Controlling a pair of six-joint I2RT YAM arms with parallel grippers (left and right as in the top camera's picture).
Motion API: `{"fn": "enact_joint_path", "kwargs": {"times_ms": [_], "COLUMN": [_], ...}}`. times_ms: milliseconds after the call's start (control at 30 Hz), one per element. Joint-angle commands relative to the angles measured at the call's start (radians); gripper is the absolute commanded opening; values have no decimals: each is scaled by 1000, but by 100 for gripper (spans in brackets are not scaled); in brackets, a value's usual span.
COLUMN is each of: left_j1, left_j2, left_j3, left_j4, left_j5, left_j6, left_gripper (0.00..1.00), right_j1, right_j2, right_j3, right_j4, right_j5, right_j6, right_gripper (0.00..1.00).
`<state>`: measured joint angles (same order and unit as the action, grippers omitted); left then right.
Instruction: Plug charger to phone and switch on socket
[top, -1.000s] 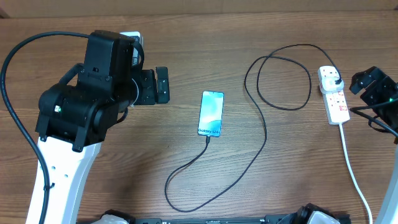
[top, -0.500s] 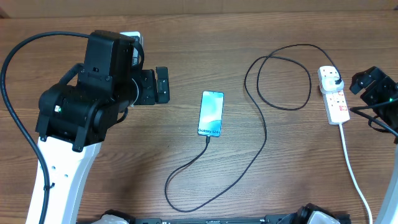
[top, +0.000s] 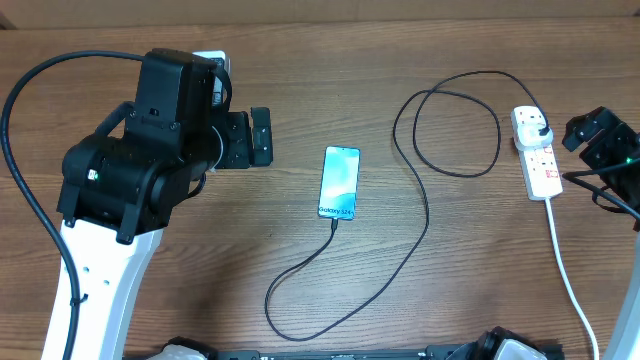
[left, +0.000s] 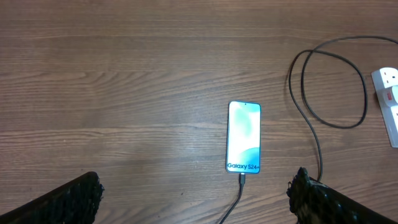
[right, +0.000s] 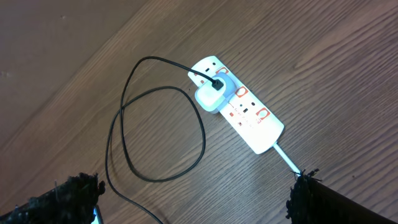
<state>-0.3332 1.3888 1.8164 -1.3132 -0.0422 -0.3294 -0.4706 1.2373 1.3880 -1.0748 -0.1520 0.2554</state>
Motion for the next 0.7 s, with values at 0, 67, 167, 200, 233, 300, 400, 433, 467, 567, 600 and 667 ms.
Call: {"fn": "enact_joint_path", "kwargs": {"times_ms": [0, 67, 167, 200, 233, 300, 400, 433, 467, 567, 600, 667], "left_j1": [6, 6, 6, 6, 6, 6, 5, 5, 6, 6, 6, 6], "left_j2": [10, 10, 6, 3, 0, -9, -17, -23, -33, -73, -95, -145], "left_j3": [2, 2, 2, 2, 2, 2, -1, -7, -21, -72, -105, -186], "left_j4": [1, 1, 1, 1, 0, 0, 1, 1, 0, 9, 24, 64], "left_j5": [-15, -13, -13, -15, -22, -21, -20, -20, -20, -26, -35, -49], "left_j6": [19, 19, 19, 20, 20, 20, 19, 19, 20, 22, 23, 23], "left_gripper": [100, 99, 99, 99, 99, 100, 100, 100, 100, 100, 100, 100], "right_j1": [-1, -1, -1, -1, -1, -1, -1, -1, -1, -1, -1, -1], "right_j2": [3, 3, 3, 3, 3, 3, 3, 3, 3, 3, 3, 3], "right_j3": [-6, -6, -6, -6, -6, -6, -6, -6, -6, -6, -6, -6], "right_j4": [3, 3, 3, 3, 3, 3, 3, 3, 3, 3, 3, 3], "right_j5": [10, 10, 10, 10, 10, 10, 10, 10, 10, 10, 10, 10], "right_j6": [3, 3, 3, 3, 3, 3, 3, 3, 3, 3, 3, 3], "right_gripper": [100, 100, 100, 100, 100, 100, 100, 100, 100, 100, 100, 100]}}
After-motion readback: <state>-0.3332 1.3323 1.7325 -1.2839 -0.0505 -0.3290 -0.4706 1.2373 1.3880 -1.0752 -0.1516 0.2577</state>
